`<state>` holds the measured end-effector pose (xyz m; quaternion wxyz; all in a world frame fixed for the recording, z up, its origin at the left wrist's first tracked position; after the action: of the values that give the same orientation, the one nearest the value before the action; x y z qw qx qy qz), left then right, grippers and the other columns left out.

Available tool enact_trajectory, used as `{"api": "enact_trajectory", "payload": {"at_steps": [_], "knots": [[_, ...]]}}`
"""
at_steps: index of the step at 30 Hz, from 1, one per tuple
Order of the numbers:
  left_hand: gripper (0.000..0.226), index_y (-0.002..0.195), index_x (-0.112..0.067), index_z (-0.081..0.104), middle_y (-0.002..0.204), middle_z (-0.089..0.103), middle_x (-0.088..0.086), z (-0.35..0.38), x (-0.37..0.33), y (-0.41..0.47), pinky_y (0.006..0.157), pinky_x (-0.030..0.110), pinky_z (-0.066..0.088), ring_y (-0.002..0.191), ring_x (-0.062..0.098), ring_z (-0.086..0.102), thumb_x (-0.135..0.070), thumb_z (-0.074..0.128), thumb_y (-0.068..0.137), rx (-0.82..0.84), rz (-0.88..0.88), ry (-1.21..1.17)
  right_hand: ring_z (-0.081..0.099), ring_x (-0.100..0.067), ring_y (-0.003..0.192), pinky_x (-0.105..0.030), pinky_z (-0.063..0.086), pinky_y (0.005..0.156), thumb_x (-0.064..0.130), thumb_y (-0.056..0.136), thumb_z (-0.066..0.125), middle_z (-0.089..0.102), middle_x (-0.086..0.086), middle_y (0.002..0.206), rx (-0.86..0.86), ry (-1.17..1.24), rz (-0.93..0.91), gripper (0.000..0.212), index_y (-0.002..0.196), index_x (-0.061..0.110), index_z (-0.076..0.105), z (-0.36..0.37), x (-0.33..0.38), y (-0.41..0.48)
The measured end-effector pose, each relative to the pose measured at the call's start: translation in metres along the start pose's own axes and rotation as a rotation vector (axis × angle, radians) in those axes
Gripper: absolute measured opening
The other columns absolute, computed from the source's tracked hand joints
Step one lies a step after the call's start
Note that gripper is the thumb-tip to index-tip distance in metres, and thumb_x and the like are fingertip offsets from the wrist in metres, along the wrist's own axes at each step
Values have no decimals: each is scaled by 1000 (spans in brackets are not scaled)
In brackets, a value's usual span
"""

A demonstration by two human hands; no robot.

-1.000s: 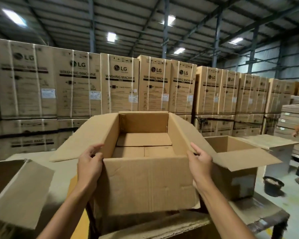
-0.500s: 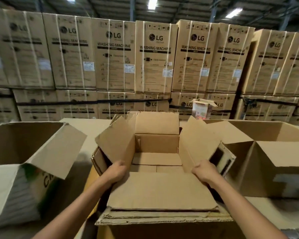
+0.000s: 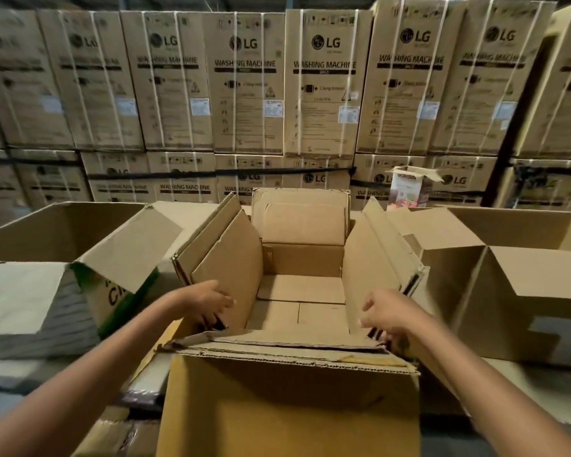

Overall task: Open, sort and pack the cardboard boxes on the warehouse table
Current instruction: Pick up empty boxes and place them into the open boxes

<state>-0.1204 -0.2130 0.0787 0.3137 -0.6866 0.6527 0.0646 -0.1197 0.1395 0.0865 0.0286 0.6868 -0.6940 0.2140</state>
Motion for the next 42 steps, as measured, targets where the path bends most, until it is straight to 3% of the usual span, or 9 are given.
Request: {"api": "enact_trajectory", "payload": {"at_steps": [6,9,12,17,22,26,30,39,42], "knots": [[39,138,-8,50,134,57,10,-22,-49,9,87,36,54,112,24,62,-22,54,102,41,144,48,70,-15,83,-29,60,68,37,89,73,66,-2,122,29,-21,-228,52,136,19,58,-23,27,22],[47,144,-9,48,142,54,8,-17,-71,36,98,28,42,127,24,54,-25,56,100,51,200,257,61,-19,117,-33,52,93,37,86,76,60,-1,137,1,-109,-291,54,135,21,60,-22,41,53],[59,147,-13,44,146,51,7,-1,-80,82,107,34,41,130,26,51,-35,61,95,20,211,522,60,-24,122,-39,49,102,41,80,80,56,-3,142,58,-222,-286,65,138,24,57,-10,52,99],[112,159,-15,10,165,19,7,34,-61,187,121,45,25,150,30,23,-60,74,79,281,63,644,51,-28,130,-37,45,104,46,76,83,54,-4,145,160,-361,-258,79,144,21,50,12,63,178],[143,157,-21,-16,164,-18,10,57,-50,258,120,58,17,151,38,-9,-68,81,62,234,39,762,38,-31,143,-44,40,112,50,66,89,33,-7,160,279,-429,-180,117,157,20,22,47,65,252],[142,155,-19,-21,162,-25,11,94,-27,282,120,58,12,149,40,-18,-67,79,66,302,44,776,-1,-42,152,-57,20,119,55,62,89,-15,-17,165,415,-520,-63,144,157,28,-16,98,48,270],[150,147,-27,-35,149,-48,7,124,4,301,122,55,15,147,40,-24,-63,84,63,448,-35,618,-25,-44,147,-68,12,117,57,56,91,-36,-14,158,559,-517,-23,155,152,31,-28,153,24,277],[150,144,-28,-39,146,-51,9,129,6,313,121,56,17,146,45,-23,-54,87,66,471,-46,557,-23,-50,145,-68,16,116,47,59,93,-39,-18,155,588,-580,60,156,148,29,-34,168,37,289],[149,147,-28,-35,151,-46,8,124,5,306,122,57,14,146,42,-25,-56,86,65,455,-30,582,-5,-45,151,-58,23,118,49,65,89,-24,-16,162,596,-581,24,145,155,29,-22,149,45,285]]}}
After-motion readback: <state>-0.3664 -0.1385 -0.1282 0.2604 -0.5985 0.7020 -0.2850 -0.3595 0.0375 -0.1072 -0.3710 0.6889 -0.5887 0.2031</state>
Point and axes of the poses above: each hand's wrist, its own y-axis towards the middle knuckle, its own z-axis out of the palm, x = y × z, the point moved 2 cm from there along y, towards the middle knuckle
